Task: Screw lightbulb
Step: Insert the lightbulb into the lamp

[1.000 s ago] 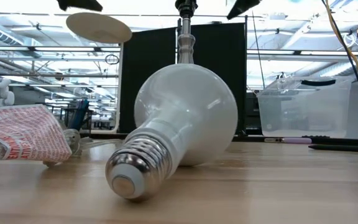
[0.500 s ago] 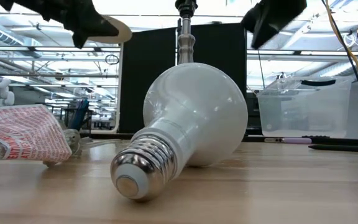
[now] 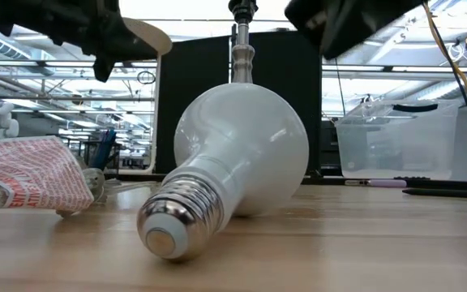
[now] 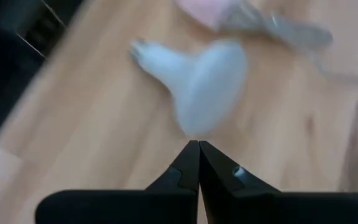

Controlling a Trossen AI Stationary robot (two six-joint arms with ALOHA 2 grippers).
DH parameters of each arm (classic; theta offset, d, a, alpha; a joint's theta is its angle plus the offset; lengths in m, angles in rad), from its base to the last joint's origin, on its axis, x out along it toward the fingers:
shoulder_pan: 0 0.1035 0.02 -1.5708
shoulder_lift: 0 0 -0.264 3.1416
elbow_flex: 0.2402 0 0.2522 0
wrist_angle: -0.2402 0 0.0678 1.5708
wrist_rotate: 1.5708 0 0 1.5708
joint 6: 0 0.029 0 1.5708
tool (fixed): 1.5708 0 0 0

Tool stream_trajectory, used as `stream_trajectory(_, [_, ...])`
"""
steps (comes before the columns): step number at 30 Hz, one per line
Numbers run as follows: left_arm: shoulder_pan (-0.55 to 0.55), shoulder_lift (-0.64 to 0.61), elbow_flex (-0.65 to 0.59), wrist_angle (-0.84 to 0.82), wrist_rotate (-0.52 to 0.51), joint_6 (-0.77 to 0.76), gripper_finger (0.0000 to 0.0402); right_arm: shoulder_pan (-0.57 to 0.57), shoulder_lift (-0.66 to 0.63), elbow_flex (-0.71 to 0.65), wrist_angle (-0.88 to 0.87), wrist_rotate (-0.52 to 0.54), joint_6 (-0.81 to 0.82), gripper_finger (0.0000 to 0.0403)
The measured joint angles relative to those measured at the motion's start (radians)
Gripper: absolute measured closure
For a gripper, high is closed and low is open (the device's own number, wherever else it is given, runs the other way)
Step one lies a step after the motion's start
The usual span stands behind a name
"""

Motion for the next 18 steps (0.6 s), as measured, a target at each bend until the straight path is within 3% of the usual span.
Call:
stream_trajectory(7, [-0.011,0.121,0.000,0.028,0.014,-0.081,0.0401,0.040,0.069,0.002,0.188,-0.088,-0.014,0.0403])
stream_trajectory(18, [-0.047,0.307,0.000,0.159,0.021,-0.110,0.0401,0.029,0.225,0.001,0.432,-0.082,-0.025,0.0403])
